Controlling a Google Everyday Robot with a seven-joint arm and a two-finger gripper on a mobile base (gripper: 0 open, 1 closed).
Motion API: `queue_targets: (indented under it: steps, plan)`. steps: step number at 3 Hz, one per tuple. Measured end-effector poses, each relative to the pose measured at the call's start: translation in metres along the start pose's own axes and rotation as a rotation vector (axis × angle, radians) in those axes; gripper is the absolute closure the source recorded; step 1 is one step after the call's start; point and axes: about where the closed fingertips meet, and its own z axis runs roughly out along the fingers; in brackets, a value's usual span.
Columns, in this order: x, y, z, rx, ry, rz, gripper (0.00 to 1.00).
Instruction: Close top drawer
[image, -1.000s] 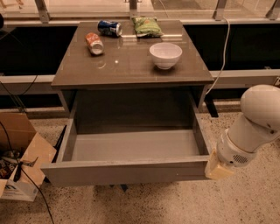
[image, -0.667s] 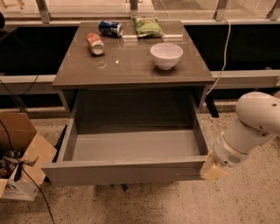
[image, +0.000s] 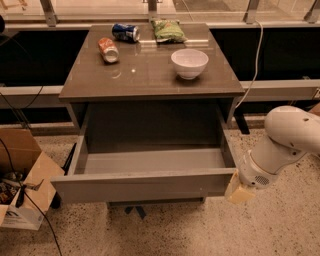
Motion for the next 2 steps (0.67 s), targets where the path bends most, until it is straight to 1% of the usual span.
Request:
queue_targets:
  steps: [1, 2]
  plan:
    - [-0.008, -0.005, -0.001, 0.046, 0.004, -0.023, 1.0]
    - [-0.038, -0.029, -0.006, 0.144, -0.047, -0.106, 1.0]
